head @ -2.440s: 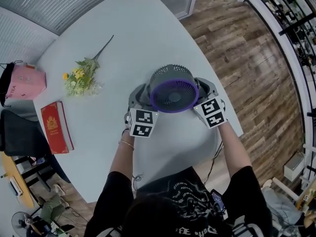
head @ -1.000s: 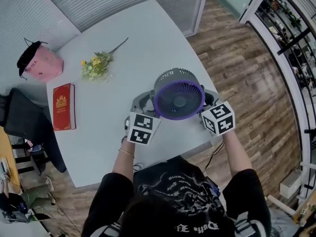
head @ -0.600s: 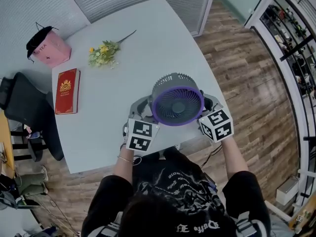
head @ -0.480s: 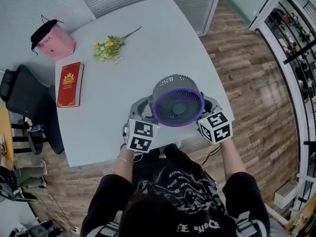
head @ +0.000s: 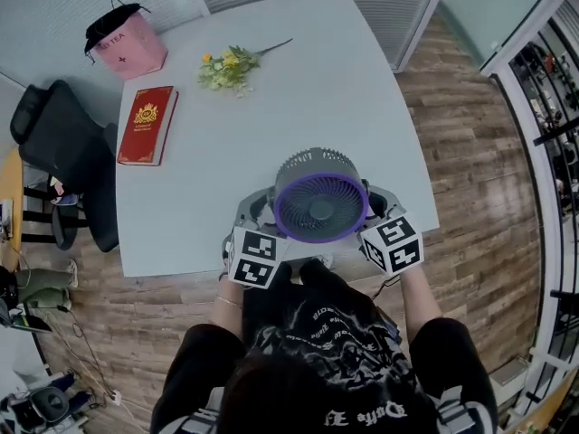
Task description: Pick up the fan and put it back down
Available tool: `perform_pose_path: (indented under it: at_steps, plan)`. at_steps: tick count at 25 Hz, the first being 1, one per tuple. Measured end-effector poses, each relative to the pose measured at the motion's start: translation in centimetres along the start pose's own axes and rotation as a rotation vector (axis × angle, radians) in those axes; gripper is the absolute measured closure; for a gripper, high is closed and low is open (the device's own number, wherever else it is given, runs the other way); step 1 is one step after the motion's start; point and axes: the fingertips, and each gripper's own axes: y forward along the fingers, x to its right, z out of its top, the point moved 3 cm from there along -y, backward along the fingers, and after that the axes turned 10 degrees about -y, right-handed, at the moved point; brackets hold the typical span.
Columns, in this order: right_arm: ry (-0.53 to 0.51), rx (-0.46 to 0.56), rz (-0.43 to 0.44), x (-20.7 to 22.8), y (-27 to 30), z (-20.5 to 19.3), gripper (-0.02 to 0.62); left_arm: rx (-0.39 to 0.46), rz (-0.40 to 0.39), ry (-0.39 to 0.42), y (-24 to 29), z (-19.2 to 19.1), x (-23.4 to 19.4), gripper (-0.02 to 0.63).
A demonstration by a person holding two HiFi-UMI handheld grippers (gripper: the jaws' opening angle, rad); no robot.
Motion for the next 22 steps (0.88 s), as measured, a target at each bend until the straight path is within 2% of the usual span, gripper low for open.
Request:
perform_pose_path:
  at_steps: [11,22]
  plan:
    - [-0.121,0.023,0.107,-3.5,2.7,3.3,0.439,0.033,0.133,-0.08,-3.6,-2.1,-3.4,0.416]
    - [-0.158,0.054,0.178,-7.1,8.8,9.6,0.434,0.033,0.201,-0.115,-6.7,-1.8,-11.8,0.416]
